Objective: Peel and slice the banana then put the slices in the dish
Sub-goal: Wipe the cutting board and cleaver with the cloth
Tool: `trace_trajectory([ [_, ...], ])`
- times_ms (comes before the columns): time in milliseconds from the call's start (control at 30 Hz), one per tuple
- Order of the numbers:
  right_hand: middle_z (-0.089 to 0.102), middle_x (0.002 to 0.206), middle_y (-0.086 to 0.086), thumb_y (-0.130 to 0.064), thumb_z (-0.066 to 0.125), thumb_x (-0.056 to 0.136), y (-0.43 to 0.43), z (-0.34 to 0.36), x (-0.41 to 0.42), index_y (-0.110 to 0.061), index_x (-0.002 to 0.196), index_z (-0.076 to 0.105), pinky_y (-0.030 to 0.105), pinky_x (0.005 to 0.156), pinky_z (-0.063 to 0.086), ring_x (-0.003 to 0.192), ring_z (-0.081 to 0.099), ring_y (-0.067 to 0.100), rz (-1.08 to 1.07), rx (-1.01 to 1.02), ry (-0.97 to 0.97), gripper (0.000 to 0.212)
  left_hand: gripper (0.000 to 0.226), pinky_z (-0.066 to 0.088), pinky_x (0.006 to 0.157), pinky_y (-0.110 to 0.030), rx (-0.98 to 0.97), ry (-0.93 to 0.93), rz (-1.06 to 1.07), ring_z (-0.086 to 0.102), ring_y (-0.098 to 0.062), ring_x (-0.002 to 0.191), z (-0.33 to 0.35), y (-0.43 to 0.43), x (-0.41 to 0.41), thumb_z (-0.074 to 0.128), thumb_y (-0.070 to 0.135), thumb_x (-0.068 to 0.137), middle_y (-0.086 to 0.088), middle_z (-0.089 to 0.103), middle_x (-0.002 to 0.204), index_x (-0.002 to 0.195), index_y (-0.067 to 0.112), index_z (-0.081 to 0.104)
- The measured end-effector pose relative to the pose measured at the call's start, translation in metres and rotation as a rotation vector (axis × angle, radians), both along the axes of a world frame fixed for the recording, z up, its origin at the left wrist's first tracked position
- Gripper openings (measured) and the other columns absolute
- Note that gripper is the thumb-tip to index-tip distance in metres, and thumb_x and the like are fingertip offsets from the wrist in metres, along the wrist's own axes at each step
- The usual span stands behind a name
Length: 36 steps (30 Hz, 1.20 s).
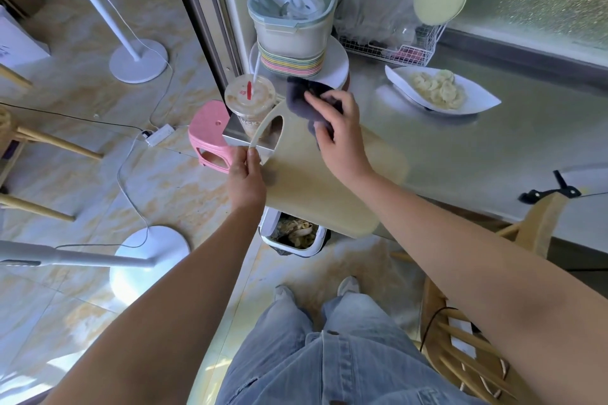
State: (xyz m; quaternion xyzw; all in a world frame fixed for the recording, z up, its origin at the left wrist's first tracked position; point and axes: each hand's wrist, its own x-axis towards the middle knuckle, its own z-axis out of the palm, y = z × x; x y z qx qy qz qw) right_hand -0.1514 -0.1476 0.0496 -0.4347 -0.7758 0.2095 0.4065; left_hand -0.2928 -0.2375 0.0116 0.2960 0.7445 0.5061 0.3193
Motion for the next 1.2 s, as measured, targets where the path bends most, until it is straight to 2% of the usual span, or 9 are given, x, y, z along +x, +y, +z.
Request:
trace_trajectory([
  [300, 0.053, 0.106, 0.011, 0.0, 0.042, 0.081, -0.043, -0.043, 0.018, -0.012, 0.106, 0.073, 0.027, 0.093, 0.036, 0.102, 0.046, 0.025, 0.438, -0.12, -0.326, 0.042, 0.029, 0.028, 0.055, -0.022, 0.036, -0.062, 0.097, 0.034, -0.005, 0.057, 0.004, 0.004, -0.007, 0.038, 0.027, 0.103, 0.008, 0.039, 0.064, 0.075, 0.017, 0.04],
  [433, 0.053, 0.102, 0.01, 0.009, 0.053, 0.08, -0.041, -0.054, 0.042, -0.011, 0.102, 0.075, 0.026, 0.09, 0.035, 0.1, 0.043, 0.023, 0.489, -0.199, -0.472, 0.037, 0.029, 0.027, 0.049, -0.016, 0.056, -0.094, 0.116, 0.033, 0.0, 0.053, 0.006, 0.004, -0.007, 0.036, 0.028, 0.103, 0.009, 0.038, 0.066, 0.076, 0.018, 0.039],
  [600, 0.055, 0.103, 0.011, 0.006, 0.055, 0.081, -0.029, -0.064, 0.082, -0.01, 0.099, 0.075, 0.039, 0.092, 0.04, 0.102, 0.045, 0.03, 0.146, -0.322, -0.604, 0.031, 0.032, 0.026, 0.055, -0.022, 0.094, -0.117, 0.193, 0.03, -0.006, 0.058, 0.01, 0.005, -0.008, 0.033, 0.026, 0.103, 0.007, 0.034, 0.067, 0.072, 0.023, 0.036],
  [700, 0.055, 0.105, 0.013, 0.004, 0.051, 0.084, -0.027, -0.065, 0.107, -0.011, 0.099, 0.074, 0.028, 0.087, 0.035, 0.104, 0.044, 0.034, -0.141, -0.414, -0.6, 0.031, 0.032, 0.026, 0.058, -0.027, 0.092, -0.093, 0.229, 0.029, -0.01, 0.061, 0.01, 0.006, -0.011, 0.032, 0.026, 0.103, 0.007, 0.033, 0.066, 0.071, 0.025, 0.034],
  [767, 0.054, 0.1, 0.013, 0.003, 0.052, 0.08, -0.028, -0.059, 0.11, -0.011, 0.096, 0.074, 0.023, 0.083, 0.032, 0.099, 0.047, 0.034, -0.289, -0.338, -0.419, 0.031, 0.033, 0.025, 0.056, -0.025, 0.088, -0.067, 0.233, 0.029, -0.008, 0.059, 0.011, 0.005, -0.011, 0.031, 0.025, 0.103, 0.008, 0.032, 0.065, 0.07, 0.025, 0.033],
  [867, 0.049, 0.103, 0.014, 0.001, 0.049, 0.077, -0.029, -0.051, 0.094, -0.01, 0.105, 0.071, 0.024, 0.091, 0.035, 0.1, 0.048, 0.029, -0.21, -0.195, -0.17, 0.038, 0.033, 0.025, 0.054, -0.023, 0.073, -0.053, 0.232, 0.029, -0.006, 0.057, 0.011, 0.003, -0.008, 0.031, 0.025, 0.103, 0.008, 0.032, 0.065, 0.07, 0.025, 0.033],
  [1000, 0.046, 0.11, 0.013, 0.004, 0.052, 0.078, -0.037, -0.056, 0.074, -0.01, 0.118, 0.067, 0.02, 0.099, 0.033, 0.105, 0.046, 0.021, 0.001, -0.216, -0.167, 0.046, 0.033, 0.025, 0.053, -0.022, 0.048, -0.071, 0.277, 0.029, -0.007, 0.058, 0.012, 0.004, -0.006, 0.031, 0.027, 0.103, 0.007, 0.032, 0.066, 0.07, 0.025, 0.033],
  [1100, 0.049, 0.105, 0.015, 0.008, 0.055, 0.078, -0.041, -0.074, 0.091, -0.01, 0.11, 0.071, 0.027, 0.094, 0.038, 0.099, 0.05, 0.027, -0.098, -0.284, -0.281, 0.04, 0.034, 0.024, 0.05, -0.018, 0.063, -0.092, 0.326, 0.028, -0.007, 0.057, 0.012, 0.003, -0.01, 0.032, 0.027, 0.103, 0.007, 0.032, 0.066, 0.069, 0.025, 0.033],
  [1200, 0.048, 0.104, 0.015, 0.002, 0.049, 0.083, -0.042, -0.081, 0.115, -0.01, 0.108, 0.07, 0.036, 0.088, 0.045, 0.093, 0.053, 0.031, -0.303, -0.525, -0.348, 0.035, 0.034, 0.026, 0.053, -0.02, 0.072, -0.092, 0.359, 0.029, -0.008, 0.059, 0.008, 0.002, -0.014, 0.031, 0.027, 0.103, 0.006, 0.033, 0.068, 0.07, 0.024, 0.033],
])
